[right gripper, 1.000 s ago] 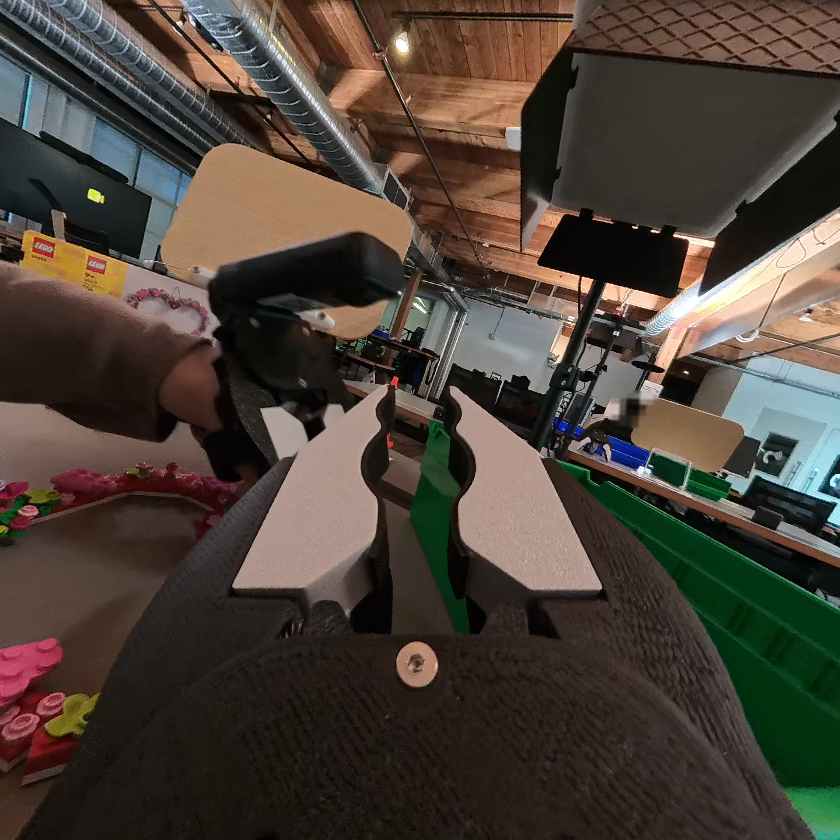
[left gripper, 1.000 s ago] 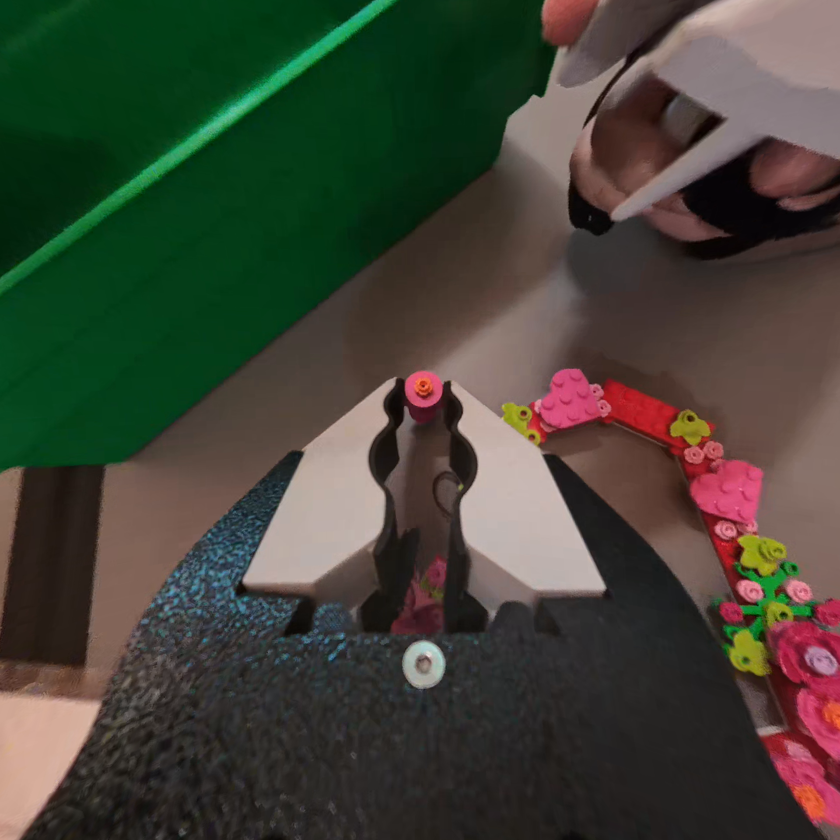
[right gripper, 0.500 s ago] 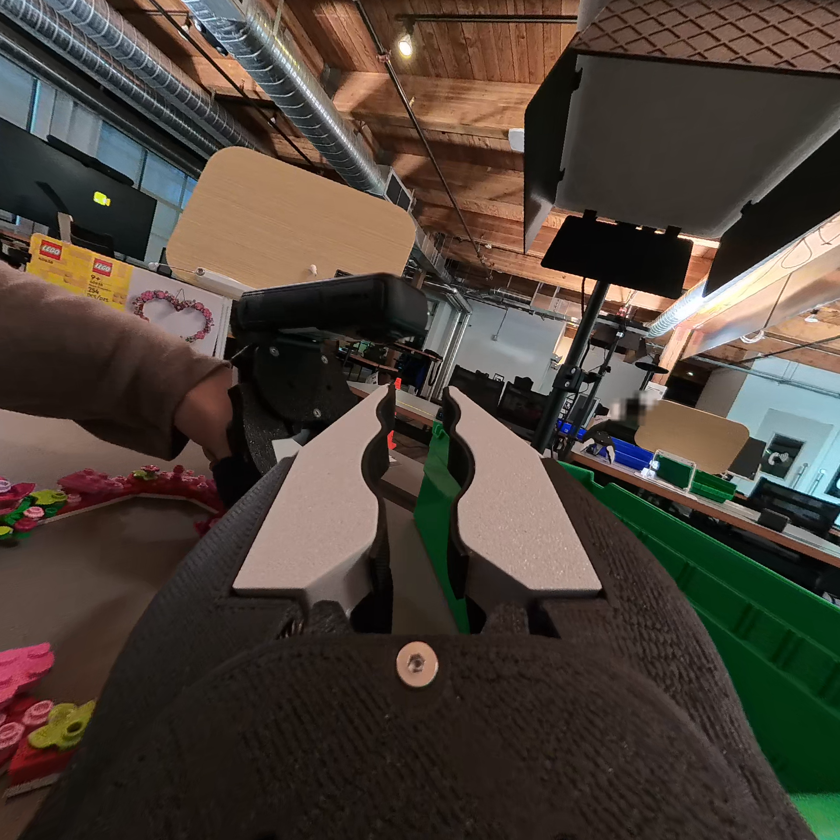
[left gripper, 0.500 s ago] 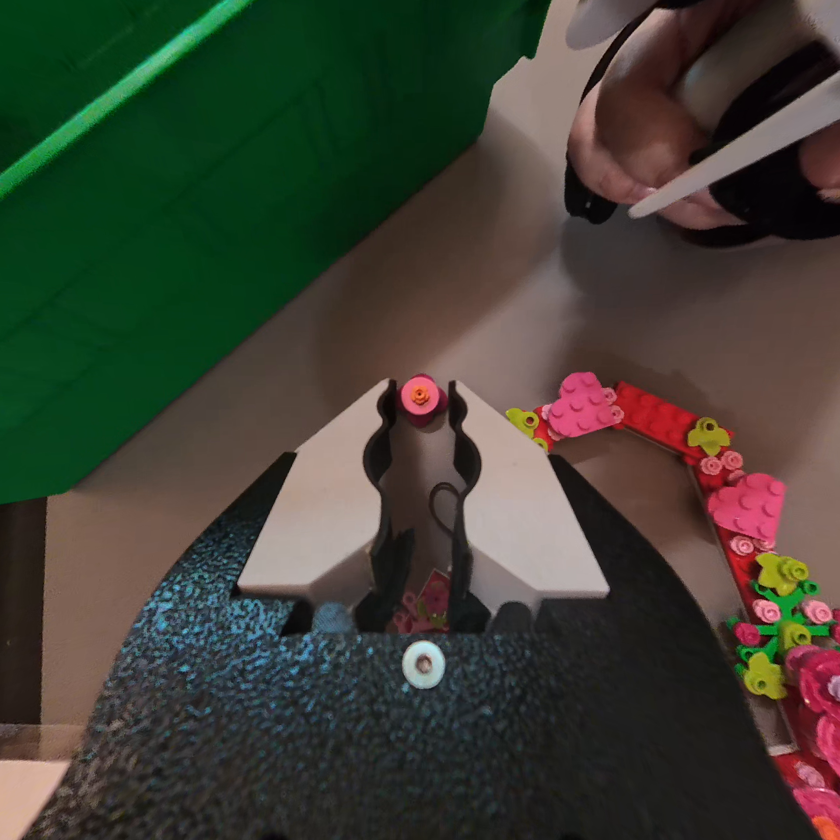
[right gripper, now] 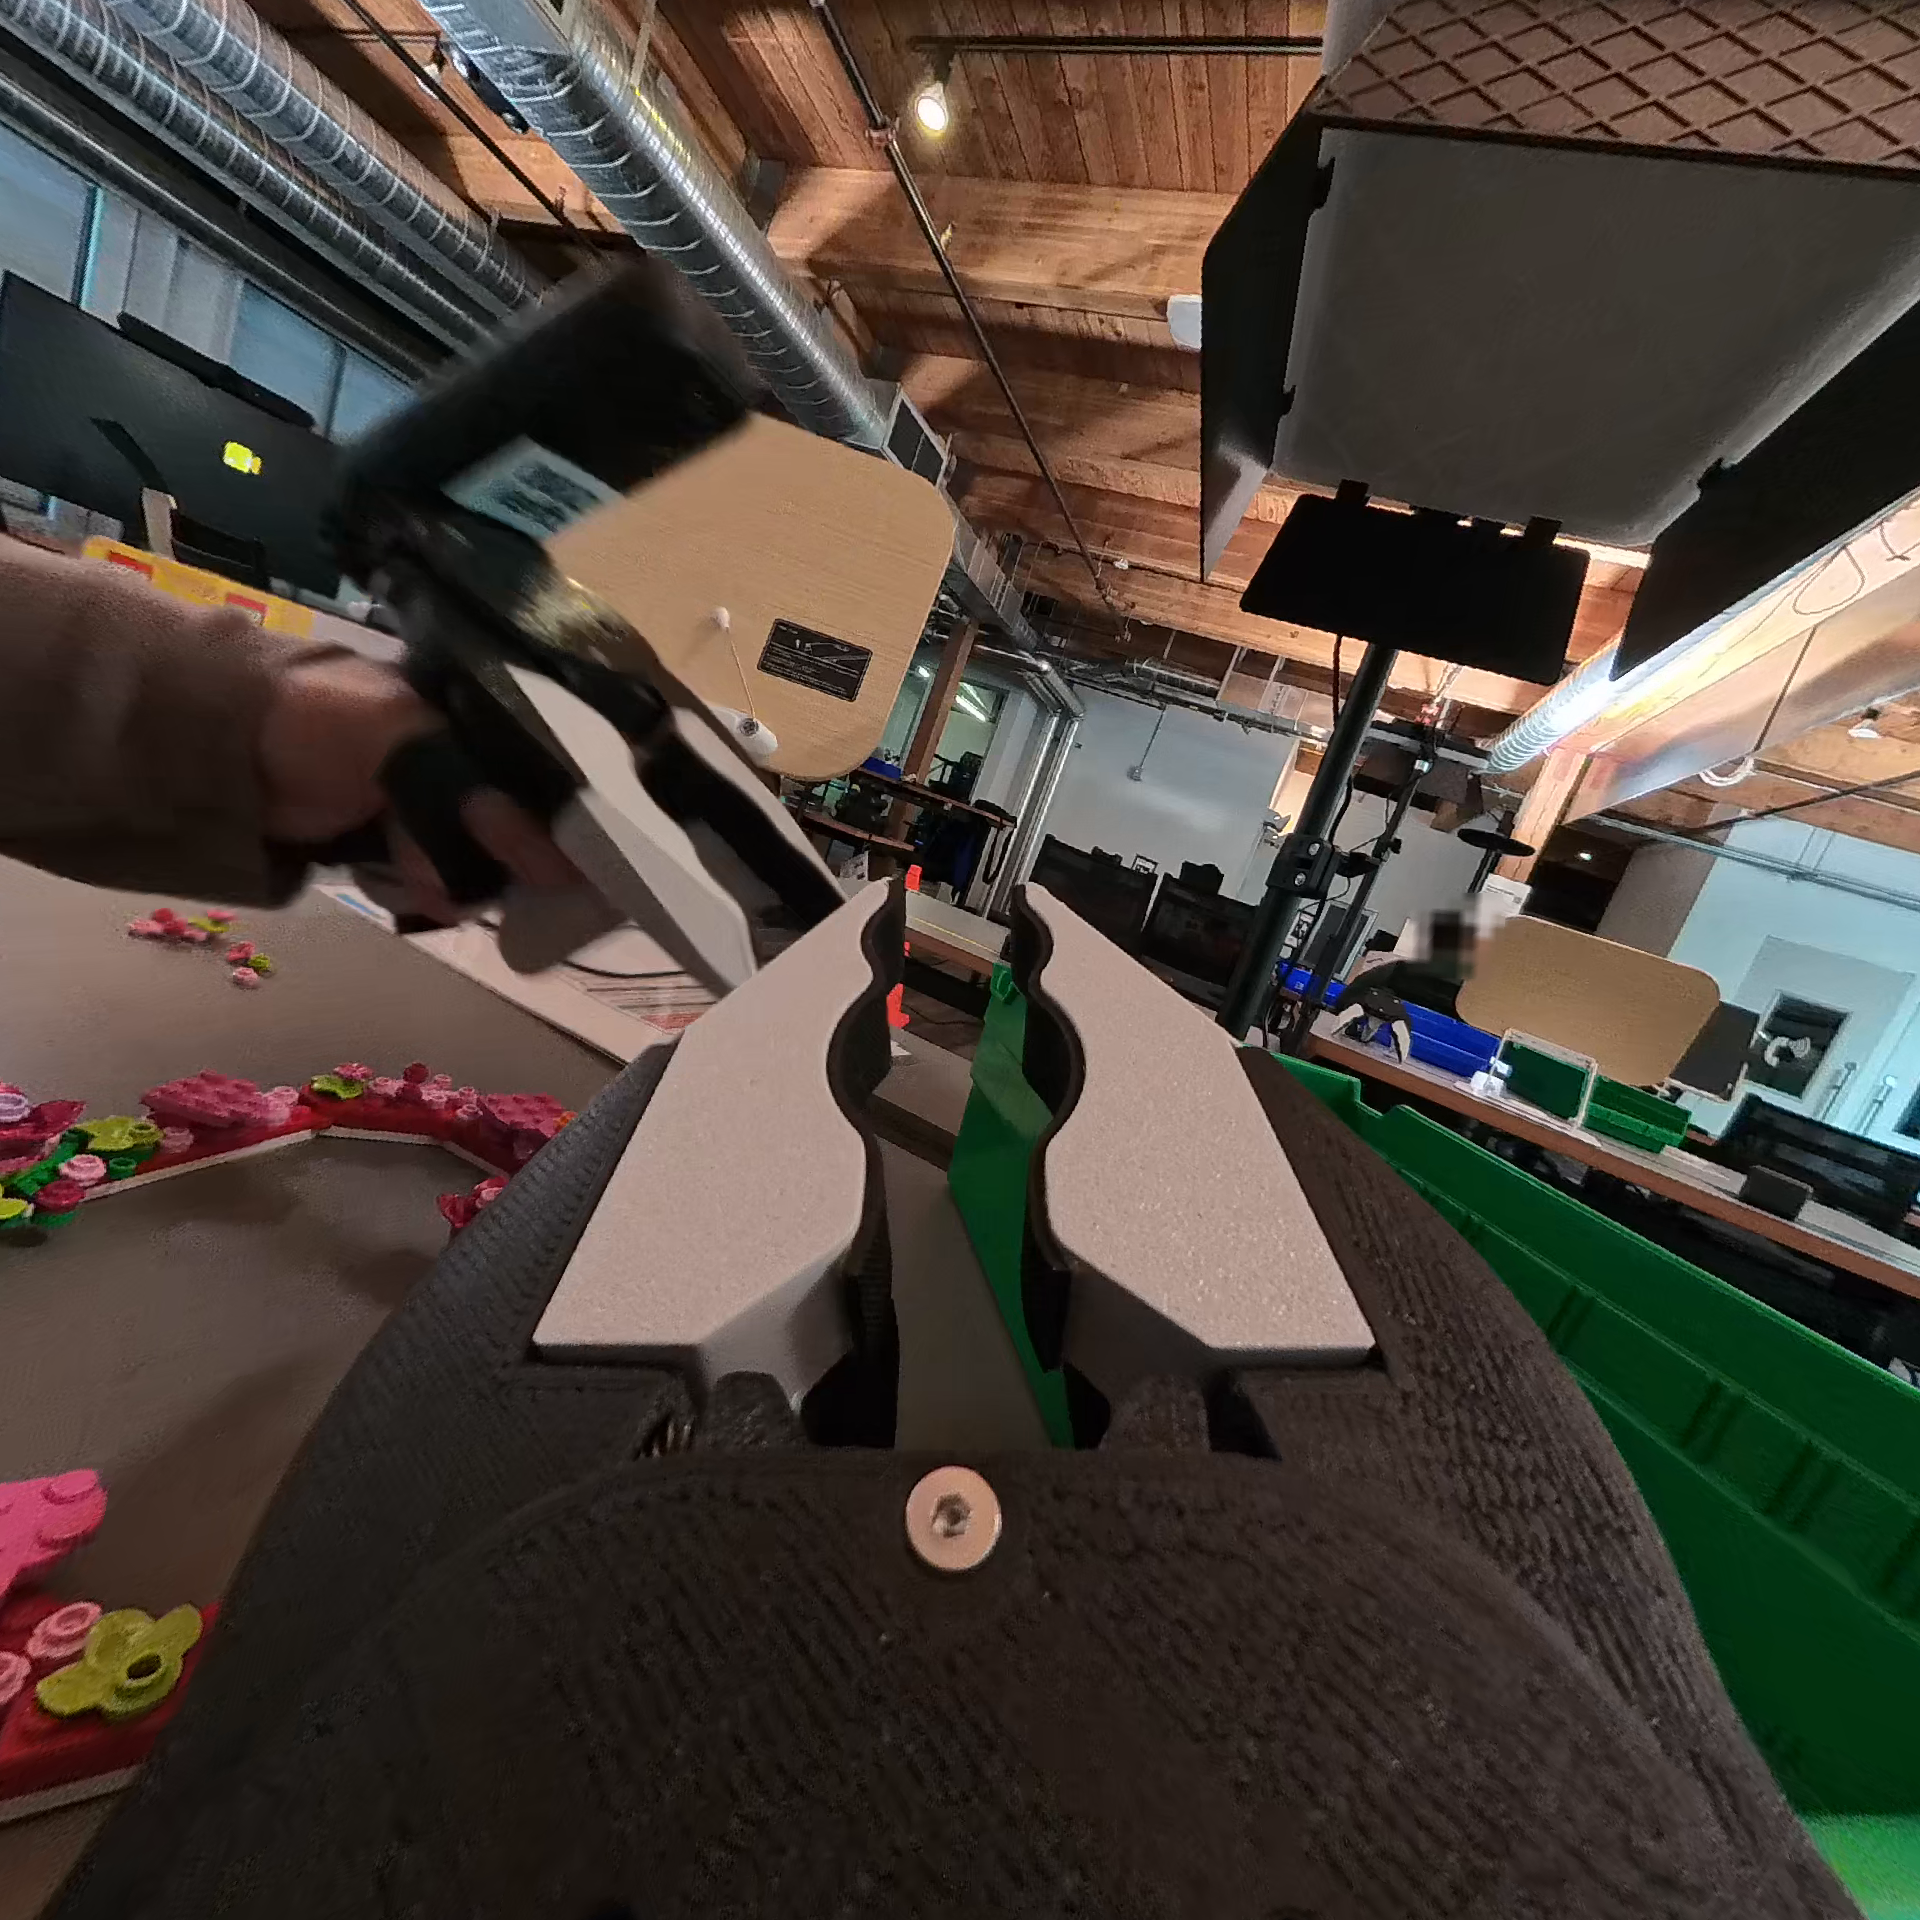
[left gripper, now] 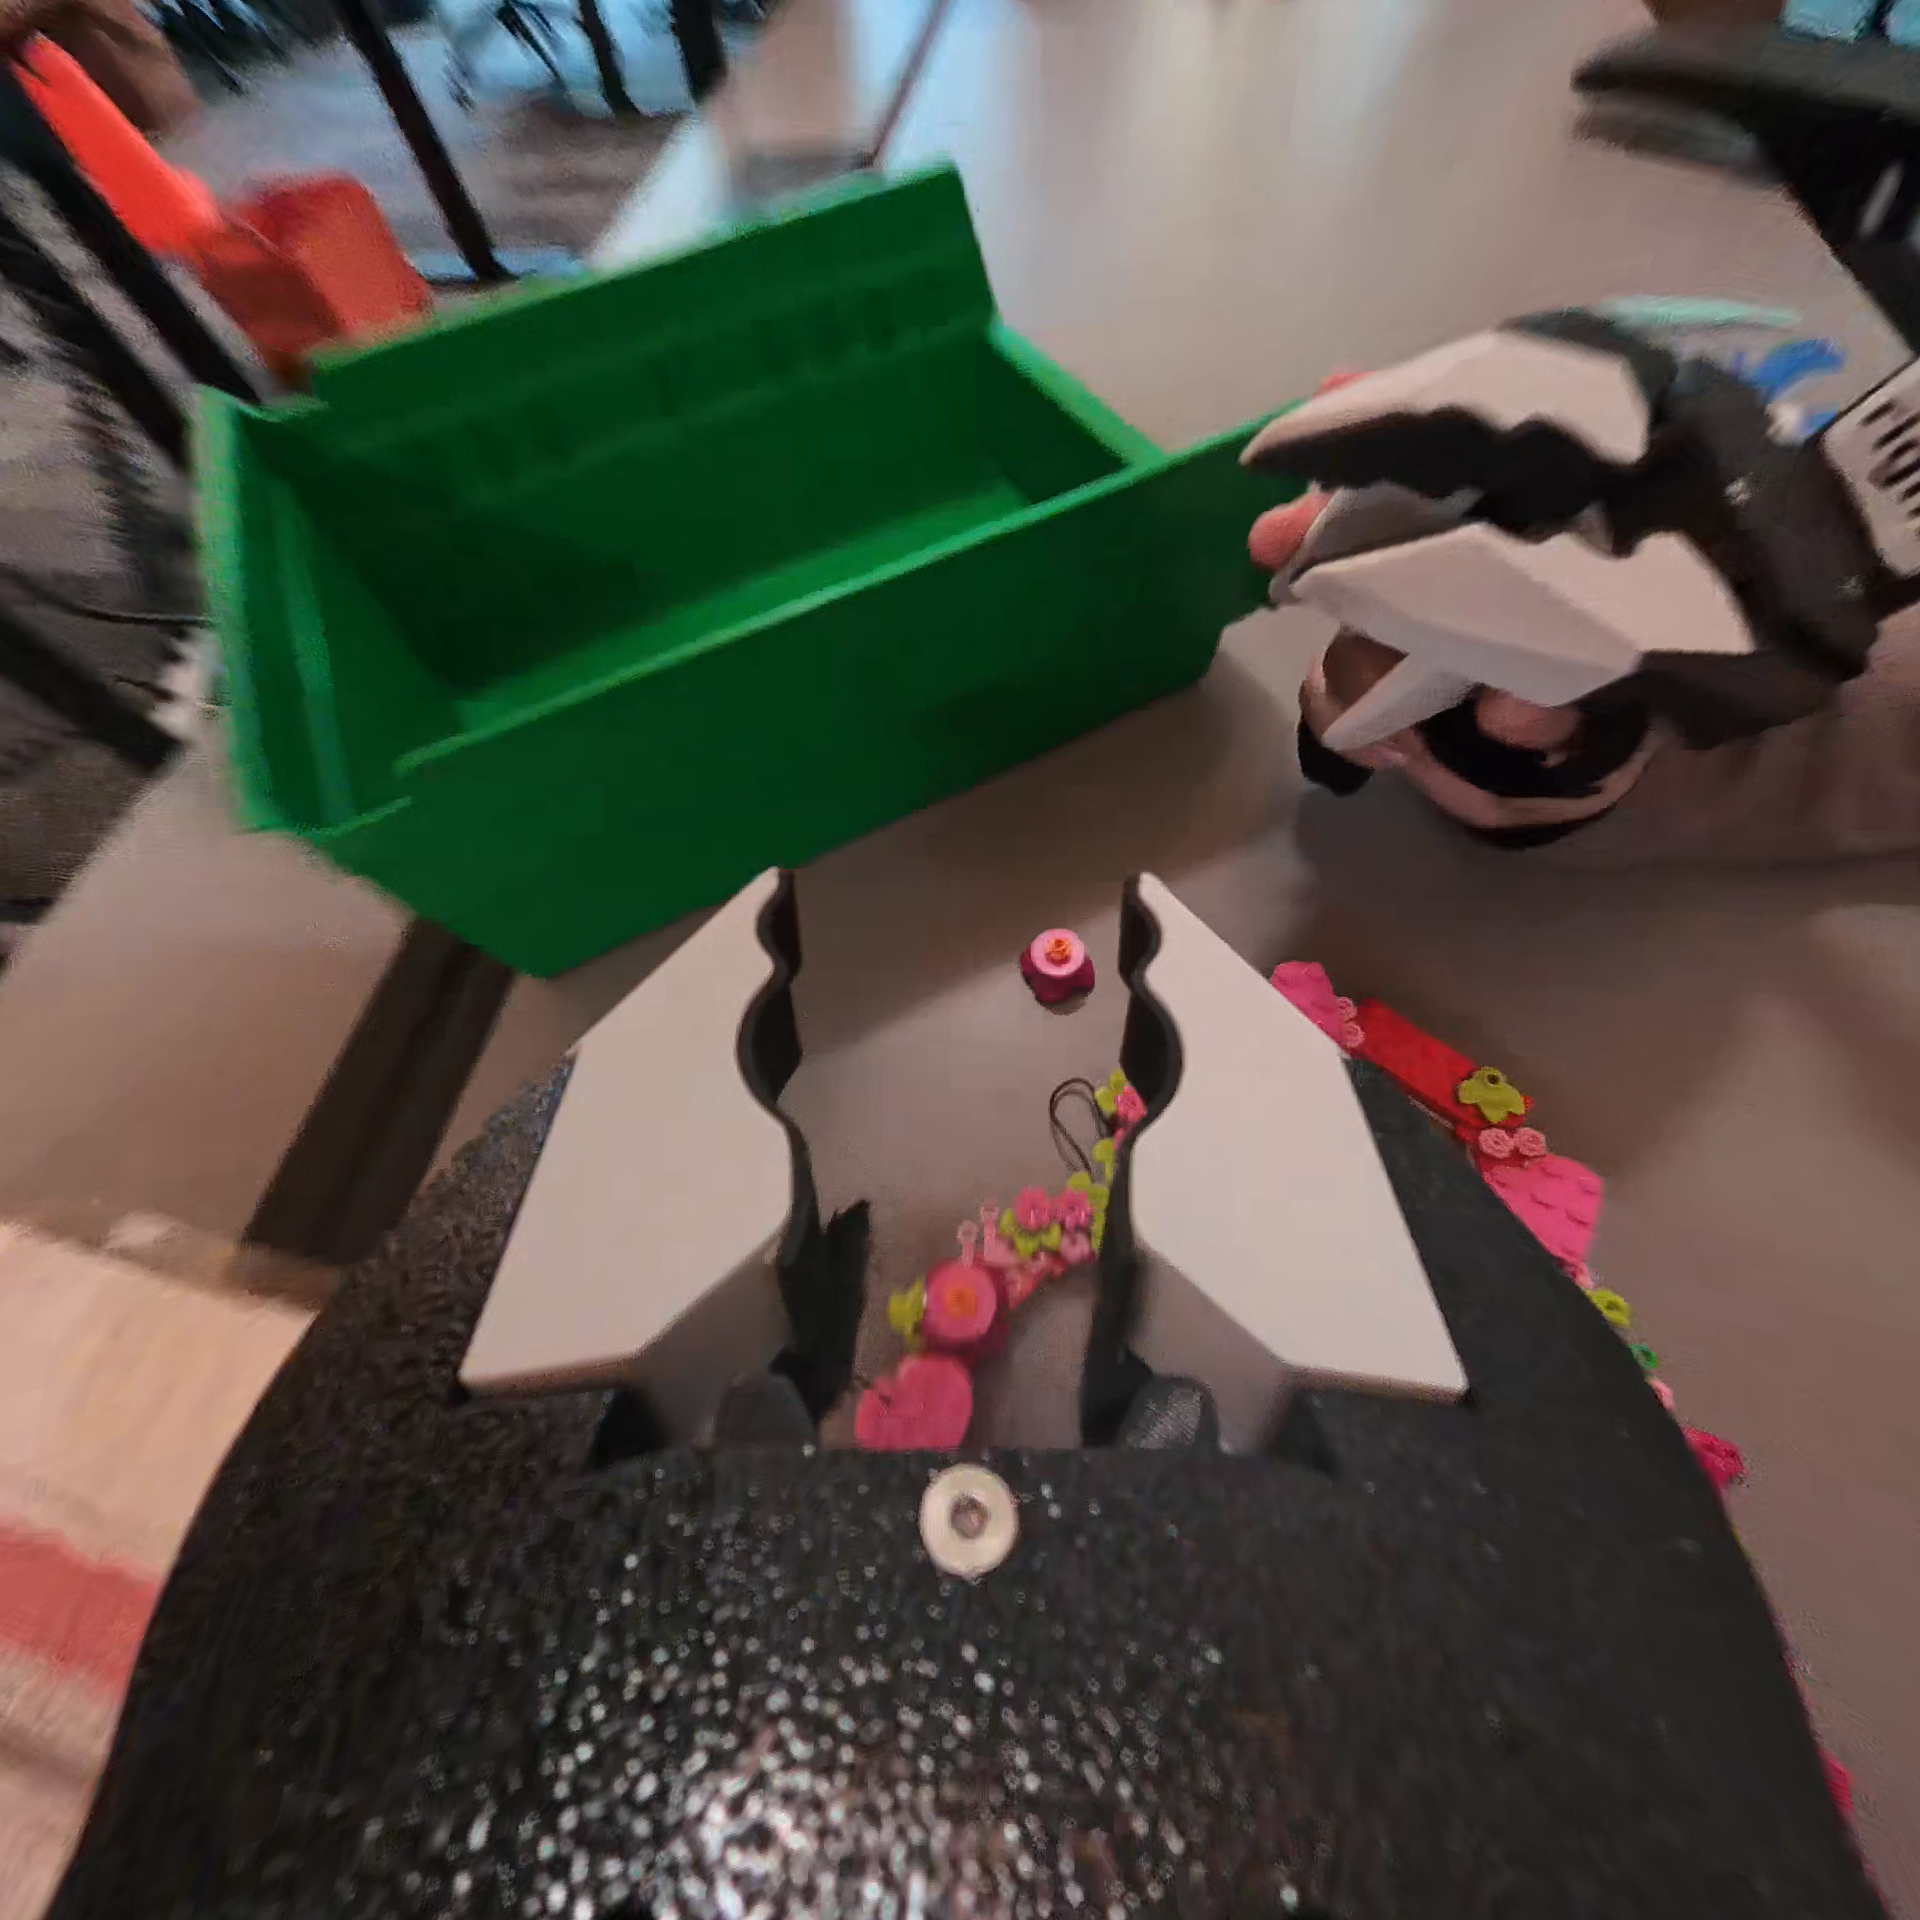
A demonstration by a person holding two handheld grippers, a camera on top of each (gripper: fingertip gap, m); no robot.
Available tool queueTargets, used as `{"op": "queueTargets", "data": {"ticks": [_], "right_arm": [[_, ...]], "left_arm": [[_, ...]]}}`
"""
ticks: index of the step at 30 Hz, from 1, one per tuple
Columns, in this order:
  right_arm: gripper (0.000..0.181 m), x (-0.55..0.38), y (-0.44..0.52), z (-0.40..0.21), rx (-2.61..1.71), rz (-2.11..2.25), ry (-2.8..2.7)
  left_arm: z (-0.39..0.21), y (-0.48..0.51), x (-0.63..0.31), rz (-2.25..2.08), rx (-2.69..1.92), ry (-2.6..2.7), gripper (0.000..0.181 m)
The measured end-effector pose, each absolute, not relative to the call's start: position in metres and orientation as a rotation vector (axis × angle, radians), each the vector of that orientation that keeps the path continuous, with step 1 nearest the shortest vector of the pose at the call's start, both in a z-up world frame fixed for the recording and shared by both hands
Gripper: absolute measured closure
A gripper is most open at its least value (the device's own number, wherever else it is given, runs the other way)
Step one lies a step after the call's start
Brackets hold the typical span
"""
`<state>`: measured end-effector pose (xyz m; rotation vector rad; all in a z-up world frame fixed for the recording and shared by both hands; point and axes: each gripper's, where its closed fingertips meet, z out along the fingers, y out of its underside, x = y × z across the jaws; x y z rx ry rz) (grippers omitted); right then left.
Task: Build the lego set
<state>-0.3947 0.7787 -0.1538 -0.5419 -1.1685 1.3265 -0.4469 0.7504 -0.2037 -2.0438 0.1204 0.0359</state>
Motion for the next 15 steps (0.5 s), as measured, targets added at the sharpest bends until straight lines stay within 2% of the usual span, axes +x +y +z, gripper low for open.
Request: {"op": "queueTargets", "data": {"ticks": [1, 6, 15], "right_arm": [[0.163, -0.395, 0.778, -0.154, -0.541, 1.325, -1.17], [0.163, -0.395, 0.776, -0.155, -0.533, 1.32, -1.18], [0.165, -0.397, 0.774, -0.16, -0.529, 1.261, -1.211]], "left_arm": [[-0.193, 0.735, -0.449, 0.083, -1.997, 0.088, 0.122], [-0.164, 0.636, -0.44, 0.289, -1.798, -0.101, 0.123], [-0.155, 0.44, -0.398, 0.763, -1.513, -0.446, 0.13]]}}
